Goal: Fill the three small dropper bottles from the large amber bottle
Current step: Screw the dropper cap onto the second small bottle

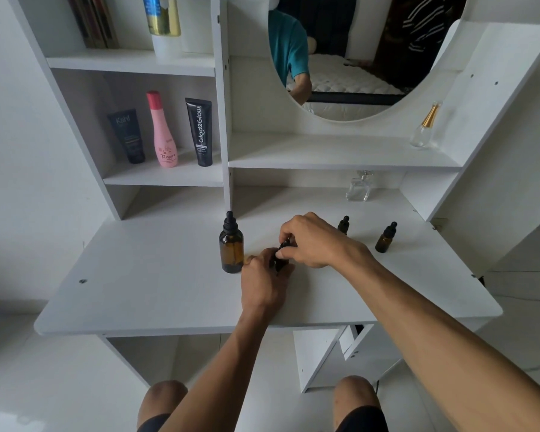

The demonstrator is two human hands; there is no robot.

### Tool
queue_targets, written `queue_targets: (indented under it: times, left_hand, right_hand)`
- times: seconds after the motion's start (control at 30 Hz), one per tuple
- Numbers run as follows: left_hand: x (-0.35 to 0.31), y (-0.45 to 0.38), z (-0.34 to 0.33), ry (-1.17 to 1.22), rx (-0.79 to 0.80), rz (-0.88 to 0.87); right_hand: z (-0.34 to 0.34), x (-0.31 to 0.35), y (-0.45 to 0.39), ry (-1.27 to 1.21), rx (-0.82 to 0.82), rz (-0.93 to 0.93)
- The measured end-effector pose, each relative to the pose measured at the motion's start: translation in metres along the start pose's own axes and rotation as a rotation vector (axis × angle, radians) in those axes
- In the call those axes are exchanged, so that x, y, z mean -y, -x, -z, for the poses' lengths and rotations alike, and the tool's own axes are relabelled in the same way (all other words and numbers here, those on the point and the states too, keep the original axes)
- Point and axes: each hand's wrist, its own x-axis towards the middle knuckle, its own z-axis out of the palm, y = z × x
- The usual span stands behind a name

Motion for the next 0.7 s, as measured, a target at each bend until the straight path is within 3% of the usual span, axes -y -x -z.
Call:
queue_targets:
  times: [0.47,0.7]
  left_hand:
    - [-0.0009,0.0004,0.0019,-0.005,-0.004,-0.032]
    - [-0.0001,0.0007,0.0009,-0.011,-0.014,-0.043]
  right_hand:
    - [-0.0016,-0.0058,0.0016,-0.031,0.01,0.023]
    - [-0.0031,-0.0023,0.0016,0.117,-0.025,-0.015]
